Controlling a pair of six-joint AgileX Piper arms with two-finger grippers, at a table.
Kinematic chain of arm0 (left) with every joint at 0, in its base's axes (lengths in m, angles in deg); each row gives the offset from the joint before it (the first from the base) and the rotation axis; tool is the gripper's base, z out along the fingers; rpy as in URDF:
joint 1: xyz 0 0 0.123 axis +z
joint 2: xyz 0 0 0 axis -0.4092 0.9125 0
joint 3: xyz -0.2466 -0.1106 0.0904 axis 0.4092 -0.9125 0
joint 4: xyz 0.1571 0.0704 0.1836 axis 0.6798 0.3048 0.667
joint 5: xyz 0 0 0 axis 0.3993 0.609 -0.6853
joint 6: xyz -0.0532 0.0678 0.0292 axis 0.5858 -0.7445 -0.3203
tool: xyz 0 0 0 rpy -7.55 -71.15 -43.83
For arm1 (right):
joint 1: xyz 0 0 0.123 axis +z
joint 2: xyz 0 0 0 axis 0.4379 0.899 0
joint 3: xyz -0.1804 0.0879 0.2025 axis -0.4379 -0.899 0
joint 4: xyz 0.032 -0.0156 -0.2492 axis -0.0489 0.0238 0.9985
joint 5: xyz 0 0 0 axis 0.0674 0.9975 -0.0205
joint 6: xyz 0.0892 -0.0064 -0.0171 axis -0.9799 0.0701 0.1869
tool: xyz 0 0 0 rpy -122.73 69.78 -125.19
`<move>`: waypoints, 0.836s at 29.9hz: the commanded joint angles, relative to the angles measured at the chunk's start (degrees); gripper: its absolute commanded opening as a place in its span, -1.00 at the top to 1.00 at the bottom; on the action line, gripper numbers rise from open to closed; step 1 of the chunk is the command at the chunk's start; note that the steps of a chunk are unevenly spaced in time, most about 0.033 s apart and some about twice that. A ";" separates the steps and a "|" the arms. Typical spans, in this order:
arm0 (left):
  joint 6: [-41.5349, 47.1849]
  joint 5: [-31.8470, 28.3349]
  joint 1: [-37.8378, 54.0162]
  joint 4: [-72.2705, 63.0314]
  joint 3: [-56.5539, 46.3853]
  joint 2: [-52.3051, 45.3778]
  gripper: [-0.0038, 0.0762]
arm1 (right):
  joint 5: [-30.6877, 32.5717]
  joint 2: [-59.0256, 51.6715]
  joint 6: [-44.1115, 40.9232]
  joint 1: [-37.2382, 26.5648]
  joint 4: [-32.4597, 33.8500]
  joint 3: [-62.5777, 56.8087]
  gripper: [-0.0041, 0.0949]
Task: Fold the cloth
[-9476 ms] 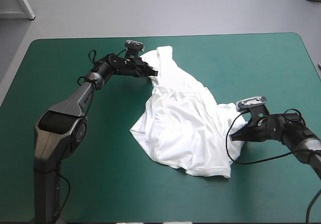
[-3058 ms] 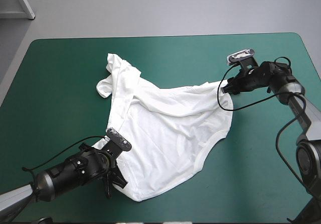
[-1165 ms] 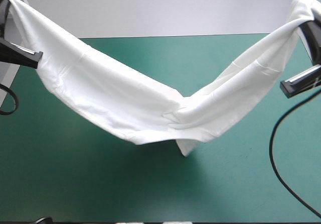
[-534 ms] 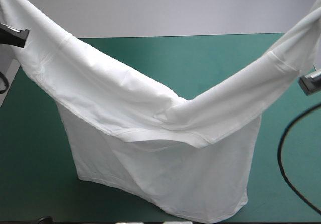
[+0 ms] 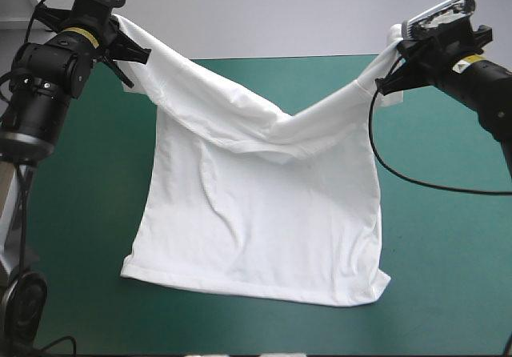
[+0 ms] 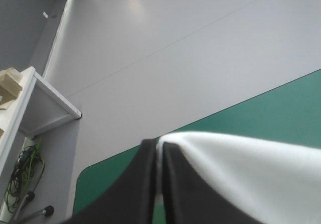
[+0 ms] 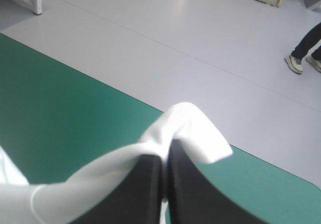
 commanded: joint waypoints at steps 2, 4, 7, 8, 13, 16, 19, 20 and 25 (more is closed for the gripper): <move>-3.07 -11.39 4.97 -6.75 1.54 4.75 0.86 | -11.59 6.10 0.86 -0.50 -2.46 1.37 0.95; -3.58 -12.68 5.50 -8.22 1.54 8.05 0.86 | -13.12 9.98 2.48 -0.50 -4.95 1.37 0.95; -5.01 -12.66 5.50 -11.39 1.54 13.66 0.86 | -14.46 15.33 4.90 -0.50 -7.54 1.37 0.95; -6.49 -12.66 5.50 -13.66 1.54 15.54 0.86 | -15.03 17.21 5.85 -0.50 -8.64 1.37 0.95; -8.60 -11.75 5.50 -15.93 1.54 22.73 0.86 | -16.04 24.97 6.37 -0.50 -9.04 1.37 0.95; -8.60 -10.71 5.50 -16.58 1.54 24.42 0.86 | -15.93 27.74 6.37 -0.50 -9.04 1.37 0.95; -8.70 -10.45 5.50 -17.72 1.54 24.36 0.83 | -15.85 28.64 5.97 -0.50 -9.04 1.37 0.83; -8.70 -10.16 5.50 -17.72 1.54 24.36 0.76 | -15.95 28.64 5.86 -0.50 -9.06 1.37 0.72; -8.70 -4.31 5.50 -18.57 1.54 23.36 -0.01 | -16.19 26.30 5.50 -0.50 -9.06 1.58 -0.04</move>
